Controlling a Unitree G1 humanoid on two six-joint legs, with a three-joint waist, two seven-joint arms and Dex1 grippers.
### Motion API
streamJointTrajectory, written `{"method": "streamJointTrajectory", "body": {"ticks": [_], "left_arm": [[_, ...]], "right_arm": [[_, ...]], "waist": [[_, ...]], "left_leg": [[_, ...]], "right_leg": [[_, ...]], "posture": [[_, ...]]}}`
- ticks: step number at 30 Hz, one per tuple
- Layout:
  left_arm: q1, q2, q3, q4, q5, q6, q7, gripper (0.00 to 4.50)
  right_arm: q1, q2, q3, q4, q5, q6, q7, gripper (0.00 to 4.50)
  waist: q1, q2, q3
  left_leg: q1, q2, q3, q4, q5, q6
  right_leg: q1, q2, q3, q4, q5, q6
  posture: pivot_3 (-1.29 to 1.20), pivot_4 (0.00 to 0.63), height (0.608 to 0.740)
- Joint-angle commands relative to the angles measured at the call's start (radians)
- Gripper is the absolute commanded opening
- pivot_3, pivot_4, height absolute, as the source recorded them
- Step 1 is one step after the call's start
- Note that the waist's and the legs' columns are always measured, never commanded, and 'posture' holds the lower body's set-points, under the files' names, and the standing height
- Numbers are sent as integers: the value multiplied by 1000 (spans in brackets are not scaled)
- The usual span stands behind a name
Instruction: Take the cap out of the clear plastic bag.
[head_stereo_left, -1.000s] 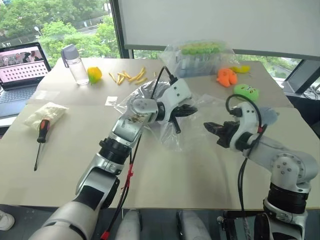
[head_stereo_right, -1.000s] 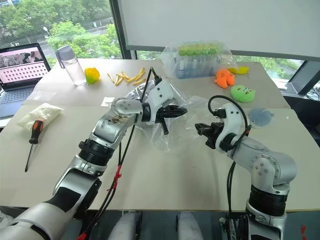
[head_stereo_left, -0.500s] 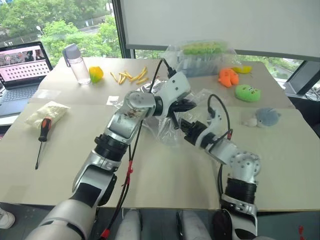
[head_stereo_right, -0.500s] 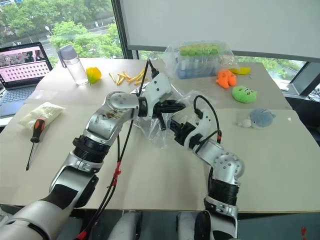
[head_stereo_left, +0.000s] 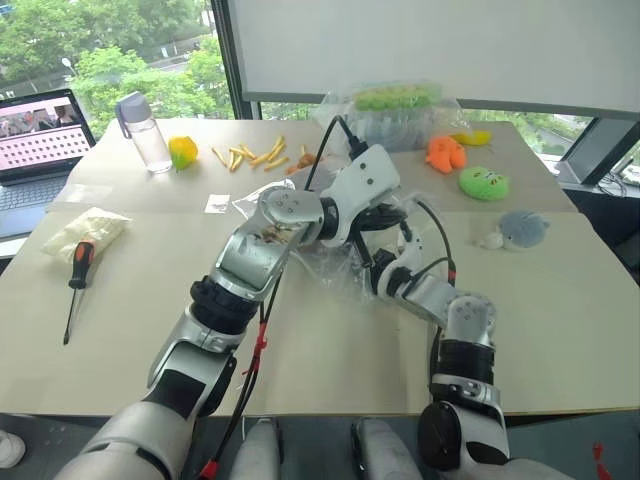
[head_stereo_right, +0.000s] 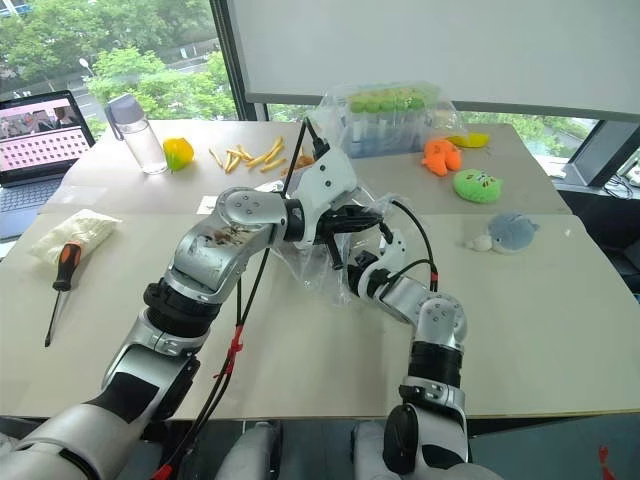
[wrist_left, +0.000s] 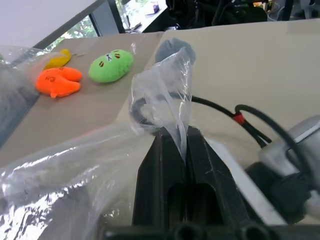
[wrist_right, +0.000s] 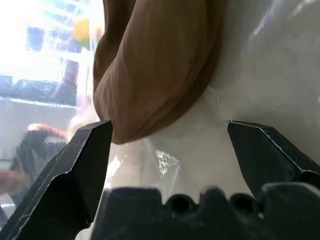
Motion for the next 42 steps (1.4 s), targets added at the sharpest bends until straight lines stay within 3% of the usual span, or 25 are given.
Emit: {"method": "streamJointTrajectory", "body": {"ticks": [1,11,15,19,23,26,34,40,42], "left_arm": [[-4,-22,-3,-83,-28,27,20,0],[-1,-35,-7,-115,-44,67,46,0],[0,-28,0,-107,-47,66,47,0],[2,-24,-4,-102,-53,59,48,0],[6,-21,-11,-94,-56,47,48,0],[9,-22,-17,-85,-57,34,46,0],[-1,-42,-28,-41,-55,-12,36,0],[-4,-49,-37,-19,-62,-38,27,0],[-6,-46,-40,-13,-63,-47,24,0]], "right_arm": [[-50,10,3,126,-29,-73,20,4461],[-169,27,13,316,-66,-194,78,4461],[-161,36,-20,299,-40,-216,63,3396],[-135,25,12,216,-48,-173,56,1977],[-98,11,53,49,-58,-98,-5,685],[-65,11,52,-107,-15,-8,-89,9],[80,-49,49,-453,165,248,-241,9],[171,-207,47,-547,226,356,-229,9],[207,-314,120,-551,133,331,-185,9]], "waist": [[-6,0,0],[-6,0,0],[-6,0,0],[-5,0,0],[-4,0,0],[-3,0,0],[22,0,0],[28,1,0],[29,1,-1]], "left_leg": [[0,0,0,0,0,0],[0,1,0,0,0,0],[0,1,0,0,0,0],[-2,1,0,0,0,0],[-3,1,0,-1,0,0],[-3,1,0,-2,0,0],[-4,0,0,-2,0,0],[-6,-3,0,-3,0,0],[-7,-3,0,-2,0,0]], "right_leg": [[0,0,0,0,0,0],[0,1,0,0,3,5],[0,1,0,0,3,5],[-2,1,0,0,3,5],[-2,1,0,-1,2,5],[-3,1,0,-1,2,4],[-2,0,0,-4,-1,-1],[0,-3,0,-11,0,1],[-1,-4,0,-12,0,1]], "posture": [[0,150,740],[0,150,740],[0,150,740],[0,150,740],[0,150,740],[0,150,740],[0,150,740],[0,150,740],[0,150,740]]}}
